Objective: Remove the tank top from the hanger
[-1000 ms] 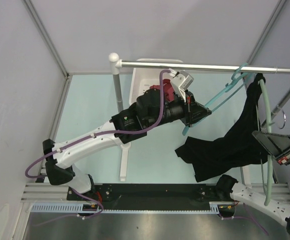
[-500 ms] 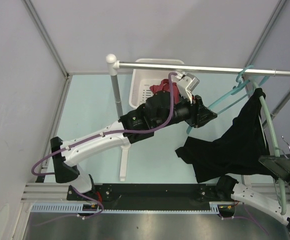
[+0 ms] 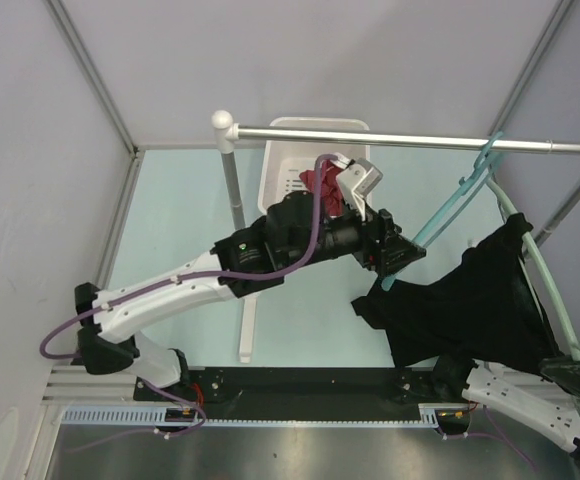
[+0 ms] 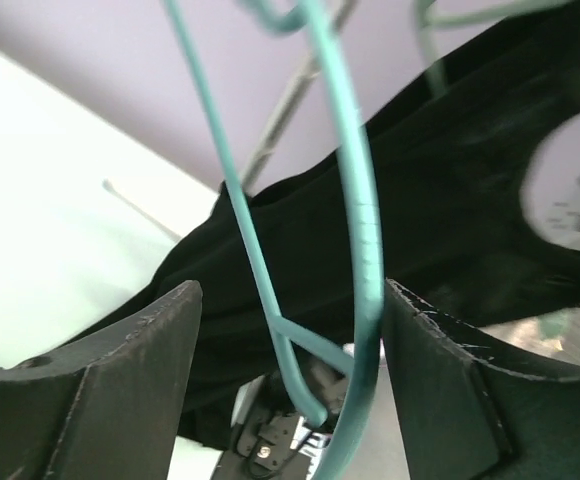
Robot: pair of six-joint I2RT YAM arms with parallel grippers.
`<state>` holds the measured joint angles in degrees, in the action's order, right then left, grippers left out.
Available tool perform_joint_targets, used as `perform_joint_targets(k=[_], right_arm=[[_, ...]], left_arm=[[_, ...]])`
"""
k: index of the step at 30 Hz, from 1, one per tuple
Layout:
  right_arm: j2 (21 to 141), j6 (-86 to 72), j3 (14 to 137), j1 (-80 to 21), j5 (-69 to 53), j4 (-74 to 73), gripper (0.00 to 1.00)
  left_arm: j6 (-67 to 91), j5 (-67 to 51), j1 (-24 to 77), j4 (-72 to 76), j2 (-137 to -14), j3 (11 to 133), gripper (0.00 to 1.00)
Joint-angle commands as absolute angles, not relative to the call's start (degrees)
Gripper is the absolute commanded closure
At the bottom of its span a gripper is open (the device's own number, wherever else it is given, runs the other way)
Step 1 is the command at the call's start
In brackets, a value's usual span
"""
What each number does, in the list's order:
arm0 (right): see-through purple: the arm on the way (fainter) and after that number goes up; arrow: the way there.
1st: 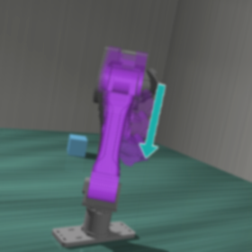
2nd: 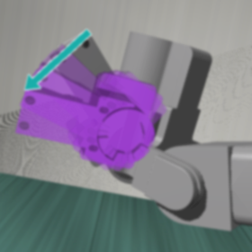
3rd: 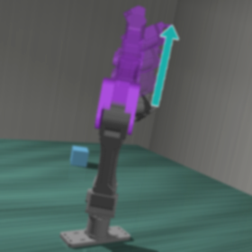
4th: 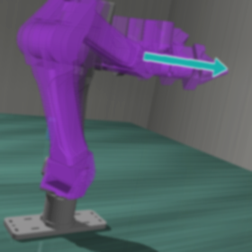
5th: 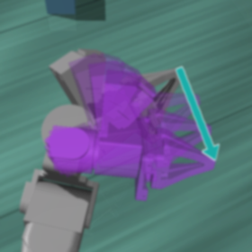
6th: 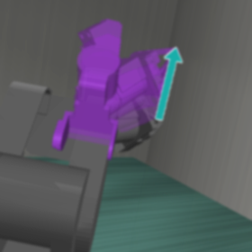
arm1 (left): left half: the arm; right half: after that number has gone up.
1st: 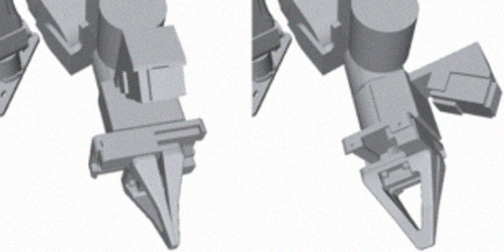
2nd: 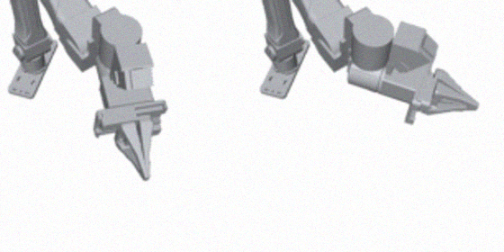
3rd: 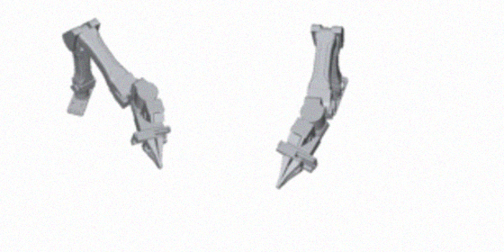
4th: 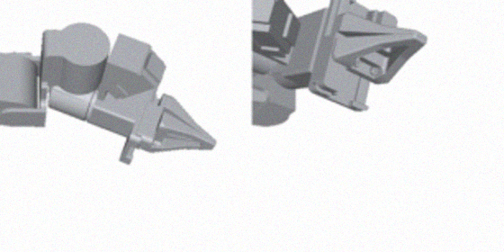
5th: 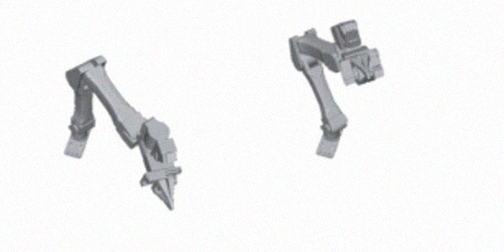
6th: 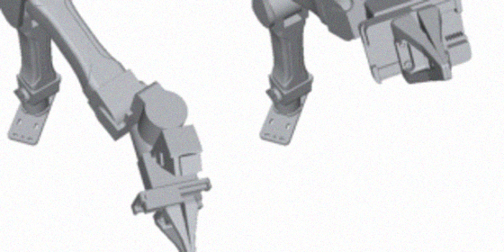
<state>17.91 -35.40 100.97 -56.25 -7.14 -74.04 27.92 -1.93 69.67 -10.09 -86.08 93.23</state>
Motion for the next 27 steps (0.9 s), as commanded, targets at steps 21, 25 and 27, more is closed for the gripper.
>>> perform_joint_targets(k=[21,25,27], right_arm=[[30.1,-39.9,92.8,-26.9,-64.9,-44.2,1.0],[28.7,-47.1,81.5,-16.5,-68.6,-35.4,1.0],[26.6,-52.3,75.5,-14.5,-69.1,-28.6,1.0]], left_arm=[[26.4,-0.1,72.9,-16.9,-44.4,68.2,0.25],[27.9,4.4,72.9,-22.3,-35.5,64.4,0.28],[29.3,6.9,72.9,-23.7,-32.1,62.2,0.28]])
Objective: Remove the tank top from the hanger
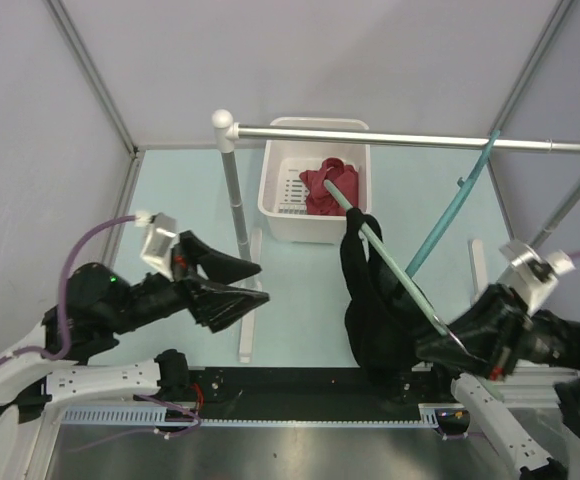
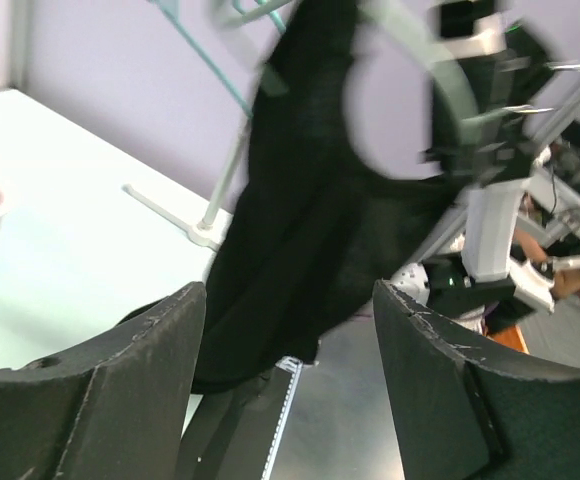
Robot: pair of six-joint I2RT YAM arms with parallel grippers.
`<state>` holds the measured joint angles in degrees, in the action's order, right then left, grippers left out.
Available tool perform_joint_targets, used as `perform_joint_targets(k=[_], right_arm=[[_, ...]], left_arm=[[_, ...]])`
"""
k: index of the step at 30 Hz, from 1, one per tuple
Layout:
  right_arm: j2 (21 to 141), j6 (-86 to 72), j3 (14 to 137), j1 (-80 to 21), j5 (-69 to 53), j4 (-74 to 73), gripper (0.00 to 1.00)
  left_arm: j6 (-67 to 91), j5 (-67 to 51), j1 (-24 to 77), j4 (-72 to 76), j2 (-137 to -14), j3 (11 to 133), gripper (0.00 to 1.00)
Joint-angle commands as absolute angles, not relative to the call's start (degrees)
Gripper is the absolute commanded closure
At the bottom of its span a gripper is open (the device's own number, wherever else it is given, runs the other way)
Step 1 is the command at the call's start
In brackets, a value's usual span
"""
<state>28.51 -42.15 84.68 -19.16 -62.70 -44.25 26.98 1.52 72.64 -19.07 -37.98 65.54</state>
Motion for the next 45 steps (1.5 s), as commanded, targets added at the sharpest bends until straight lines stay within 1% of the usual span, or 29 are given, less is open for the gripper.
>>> perform_joint_targets(k=[1,2,3,4,5,6,7,11,16,21,28,31,32,34,35,37,38,40,42,45], right_arm=[[26.3,-52.8,71.5,-14.1,-68.4,-27.8,1.0],[25.7,-53.3,69.7,-13.5,-68.2,-25.9,1.0],[25.1,-55.7,68.0,-13.4,-68.2,-23.9,1.0],[24.1,-58.0,65.9,-13.1,-68.6,-21.1,1.0],[23.6,-60.4,62.7,-13.0,-69.0,-14.6,1.0],[23.5,-64.7,61.4,-13.0,-69.2,-11.9,1.0],[23.5,-65.4,60.9,-13.0,-69.5,-10.0,1.0],[24.8,-60.7,63.5,-13.1,-70.3,-16.2,1.0],[24.6,-58.0,64.4,-13.1,-70.4,-20.3,1.0],[24.1,-56.0,64.4,-13.5,-70.3,-23.2,1.0],[23.5,-53.2,65.7,-14.8,-69.9,-27.9,1.0],[22.9,-52.9,66.3,-15.1,-69.8,-28.8,1.0],[22.8,-52.2,66.5,-15.3,-69.8,-29.3,1.0],[22.5,-51.2,67.1,-15.5,-69.4,-31.4,1.0],[22.5,-50.3,67.4,-15.5,-69.3,-32.2,1.0],[22.1,-49.6,67.5,-15.6,-69.1,-34.2,1.0],[21.9,-49.2,67.5,-15.6,-68.9,-34.5,1.0],[21.3,-48.2,67.6,-16.1,-68.8,-36.4,1.0],[20.8,-46.2,68.0,-16.6,-68.3,-39.3,1.0],[20.1,-43.6,68.8,-17.7,-67.9,-43.1,1.0]], left_arm=[[29.6,7.7,72.9,-24.5,-29.2,61.4,0.26],[30.1,9.0,72.9,-24.8,-28.0,60.6,0.22],[30.6,9.7,72.9,-24.9,-27.3,59.5,0.1],[30.6,9.8,72.9,-25.1,-27.5,59.2,0.07],[30.7,10.1,72.9,-25.3,-28.1,59.2,0.07],[30.4,11.2,72.9,-25.5,-29.1,59.6,0.07],[30.1,11.8,72.9,-25.4,-31.6,59.9,0.08],[26.7,14.9,72.9,-23.6,-39.8,63.4,0.12],[22.7,13.4,72.9,-17.8,-47.8,68.1,0.15],[20.5,11.3,72.9,-14.9,-54.2,73.0,0.09],[19.6,11.8,72.9,-12.0,-58.7,75.8,0.1],[19.2,13.1,72.9,-12.8,-61.5,78.9,0.2],[19.3,13.4,72.9,-13.7,-62.1,79.4,0.29],[19.3,14.1,72.9,-14.3,-62.8,80.3,0.42],[19.2,14.8,72.9,-14.4,-62.7,80.5,0.54],[18.9,15.6,72.9,-15.0,-62.2,80.8,0.67],[18.6,16.9,72.9,-15.4,-62.1,80.9,0.79],[18.0,18.8,72.9,-17.4,-61.9,81.9,0.87],[17.6,21.3,72.8,-18.6,-61.3,82.4,0.99],[17.1,25.4,72.7,-20.8,-60.4,82.7,1.0]])
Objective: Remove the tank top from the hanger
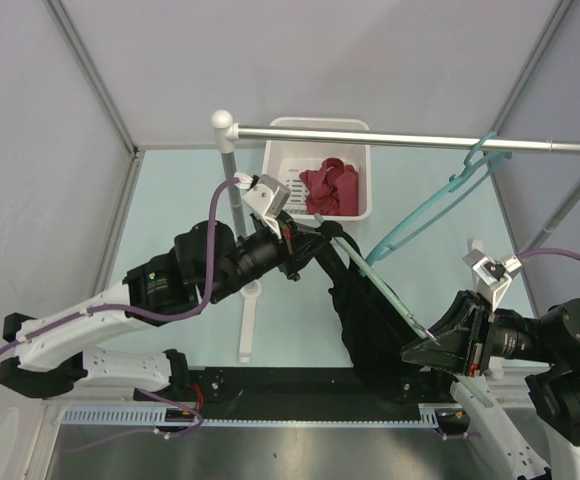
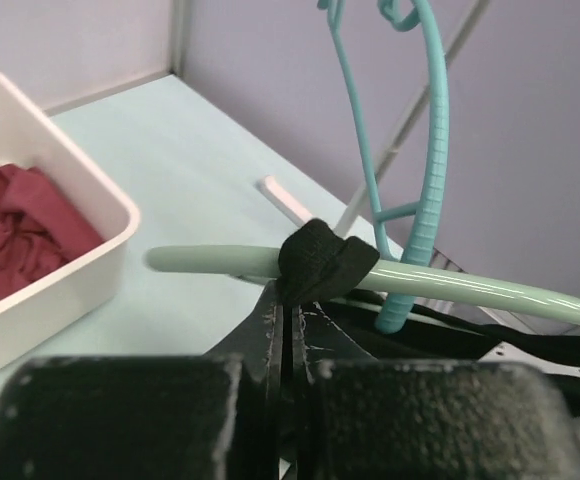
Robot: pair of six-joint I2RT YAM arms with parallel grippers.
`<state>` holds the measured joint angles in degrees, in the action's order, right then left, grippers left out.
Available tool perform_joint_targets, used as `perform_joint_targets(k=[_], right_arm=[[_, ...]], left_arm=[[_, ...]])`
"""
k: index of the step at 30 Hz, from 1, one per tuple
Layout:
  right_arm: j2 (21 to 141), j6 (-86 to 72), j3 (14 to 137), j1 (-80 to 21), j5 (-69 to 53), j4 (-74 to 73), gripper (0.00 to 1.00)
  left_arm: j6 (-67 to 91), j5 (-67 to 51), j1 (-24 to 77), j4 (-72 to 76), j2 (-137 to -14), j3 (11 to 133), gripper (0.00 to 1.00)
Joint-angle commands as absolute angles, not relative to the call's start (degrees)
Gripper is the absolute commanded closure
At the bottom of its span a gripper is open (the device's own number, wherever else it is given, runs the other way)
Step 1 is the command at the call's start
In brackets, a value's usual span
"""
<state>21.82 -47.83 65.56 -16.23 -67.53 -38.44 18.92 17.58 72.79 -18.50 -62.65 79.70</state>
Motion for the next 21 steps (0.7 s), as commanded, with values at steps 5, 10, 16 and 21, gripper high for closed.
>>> perform_joint_targets(k=[5,10,16,21], right_arm=[[18.5,-42.5,70.5,-19.7,-68.1,-45.3,1.0],[18.3,-42.5,72.1,-21.5,-68.7,-44.6,1.0],[19.4,-44.2,72.4,-21.7,-69.0,-41.0,1.0],[21.8,-46.3,71.8,-20.7,-68.5,-35.4,1.0]], left_arm=[[18.0,30.8,71.0,-26.3,-60.4,83.8,1.0],[19.5,34.1,69.9,-30.4,-62.0,84.5,1.0],[21.2,33.5,69.6,-31.7,-63.1,82.5,1.0],[22.8,31.9,69.6,-31.6,-62.9,79.4,1.0]])
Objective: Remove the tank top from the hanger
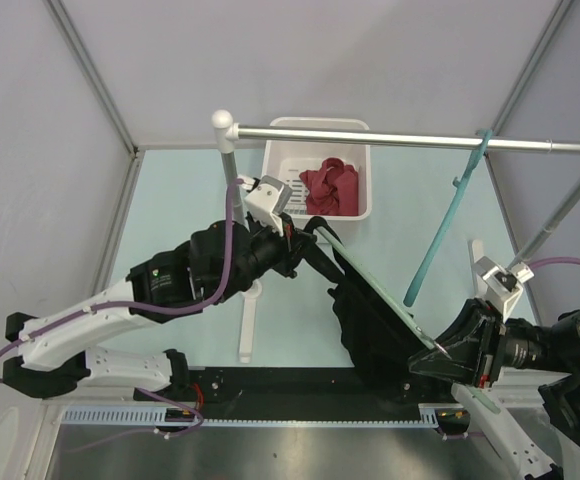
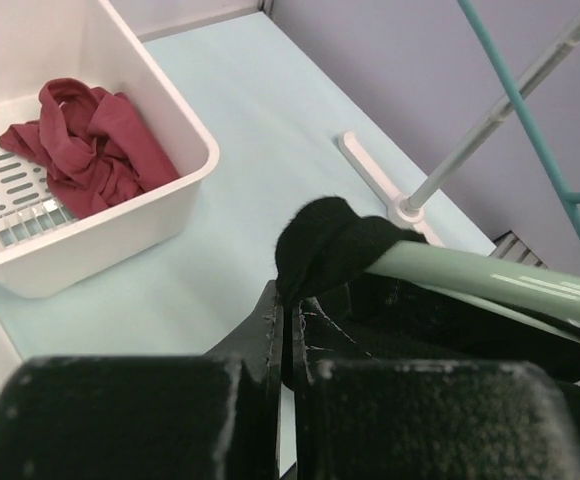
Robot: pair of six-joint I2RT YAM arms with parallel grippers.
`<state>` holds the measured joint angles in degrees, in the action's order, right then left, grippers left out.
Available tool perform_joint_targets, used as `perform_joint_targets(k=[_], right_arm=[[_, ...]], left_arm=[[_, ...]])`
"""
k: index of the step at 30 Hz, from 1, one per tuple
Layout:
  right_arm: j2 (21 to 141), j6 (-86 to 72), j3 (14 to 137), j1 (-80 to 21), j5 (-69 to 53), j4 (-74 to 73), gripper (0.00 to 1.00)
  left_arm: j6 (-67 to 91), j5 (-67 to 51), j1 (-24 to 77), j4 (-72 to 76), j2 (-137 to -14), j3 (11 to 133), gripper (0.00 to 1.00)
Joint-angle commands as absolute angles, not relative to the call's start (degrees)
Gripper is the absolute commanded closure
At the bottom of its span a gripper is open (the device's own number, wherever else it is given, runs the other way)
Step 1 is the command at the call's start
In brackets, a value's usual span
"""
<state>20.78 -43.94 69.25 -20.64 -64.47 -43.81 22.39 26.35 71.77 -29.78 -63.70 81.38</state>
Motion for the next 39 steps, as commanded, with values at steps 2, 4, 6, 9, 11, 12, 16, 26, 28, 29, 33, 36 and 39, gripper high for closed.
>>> perform_joint_targets(k=[2,4,6,9,11,12,16,26,28,29,33,36,39], right_arm=[[22.3,-46.8,71.8,-20.5,-67.5,-33.7,1.0],[22.9,-47.8,71.4,-20.2,-67.2,-31.0,1.0],[23.1,-47.7,71.1,-20.0,-67.8,-29.7,1.0],[23.7,-43.6,72.2,-20.0,-70.1,-33.8,1.0],[23.7,-41.8,72.5,-20.0,-70.5,-38.0,1.0],[23.6,-41.4,72.6,-20.0,-71.1,-38.8,1.0],[22.4,-40.7,73.8,-21.5,-71.3,-41.8,1.0],[22.0,-41.8,73.7,-24.3,-72.5,-39.7,1.0],[22.4,-40.8,75.1,-24.7,-71.7,-41.6,1.0],[22.6,-40.1,76.5,-25.3,-71.7,-42.7,1.0],[22.7,-39.1,76.6,-26.5,-71.3,-43.9,1.0],[22.9,-38.3,76.1,-27.2,-71.8,-44.8,1.0],[22.8,-36.8,76.2,-29.2,-70.8,-47.2,1.0]], left_arm=[[23.3,30.6,69.5,-31.6,-62.6,78.7,1.0],[23.5,29.8,69.5,-31.0,-62.2,77.6,1.0],[23.8,30.7,69.5,-31.2,-62.1,77.3,1.0],[24.4,34.3,69.3,-31.5,-60.5,77.3,1.0],[23.6,35.3,69.2,-31.3,-59.0,77.5,1.0],[23.3,36.3,68.9,-31.2,-58.6,78.0,1.0],[22.3,37.0,67.5,-31.0,-58.7,78.5,1.0],[22.4,35.3,65.6,-33.7,-62.0,79.5,1.0],[22.6,34.6,65.3,-33.3,-61.8,78.2,1.0],[22.7,34.5,65.2,-33.0,-61.8,78.0,1.0],[22.6,34.3,64.7,-33.3,-61.6,77.8,1.0],[22.4,35.2,64.2,-34.3,-61.1,78.6,1.0],[23.1,36.9,63.5,-35.2,-59.9,78.6,1.0]])
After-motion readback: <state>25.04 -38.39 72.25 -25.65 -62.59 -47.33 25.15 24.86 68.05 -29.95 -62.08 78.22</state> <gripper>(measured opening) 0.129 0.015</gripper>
